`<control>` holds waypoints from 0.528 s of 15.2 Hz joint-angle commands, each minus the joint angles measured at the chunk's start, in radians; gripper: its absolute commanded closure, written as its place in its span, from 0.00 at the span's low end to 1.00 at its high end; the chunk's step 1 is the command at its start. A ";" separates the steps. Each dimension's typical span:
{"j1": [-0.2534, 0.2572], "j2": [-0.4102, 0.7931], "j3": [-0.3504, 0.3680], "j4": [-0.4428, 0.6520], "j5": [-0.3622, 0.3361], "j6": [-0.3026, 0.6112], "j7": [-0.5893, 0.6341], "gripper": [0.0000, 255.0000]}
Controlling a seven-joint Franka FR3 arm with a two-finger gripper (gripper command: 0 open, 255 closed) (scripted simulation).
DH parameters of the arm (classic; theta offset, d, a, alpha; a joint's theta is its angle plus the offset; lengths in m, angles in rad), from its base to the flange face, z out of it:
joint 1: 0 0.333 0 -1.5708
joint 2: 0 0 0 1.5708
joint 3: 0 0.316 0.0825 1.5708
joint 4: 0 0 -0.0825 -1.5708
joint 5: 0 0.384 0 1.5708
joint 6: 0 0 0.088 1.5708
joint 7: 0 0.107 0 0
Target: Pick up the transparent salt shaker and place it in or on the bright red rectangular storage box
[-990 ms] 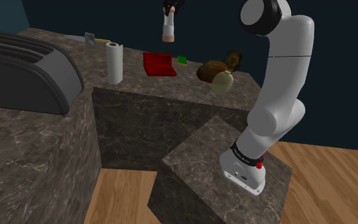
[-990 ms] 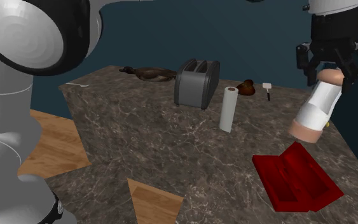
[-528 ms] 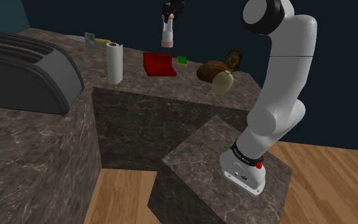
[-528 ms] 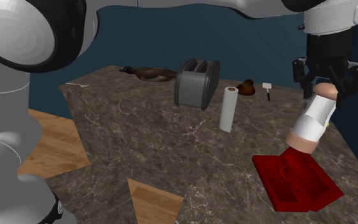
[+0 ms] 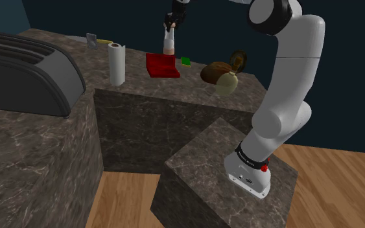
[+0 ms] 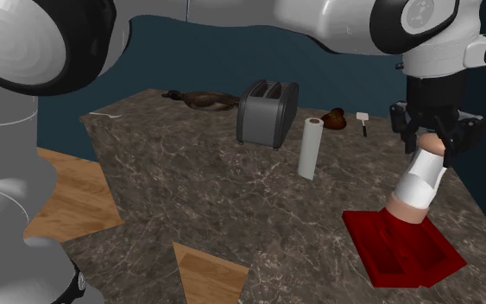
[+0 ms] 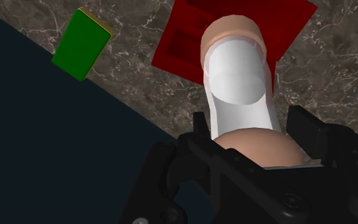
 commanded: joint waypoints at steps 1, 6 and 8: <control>-0.001 0.002 -0.001 -0.020 -0.001 0.023 0.002 1.00; -0.002 0.007 -0.002 -0.081 -0.006 0.088 0.010 1.00; -0.002 0.008 -0.003 -0.090 -0.006 0.098 0.012 1.00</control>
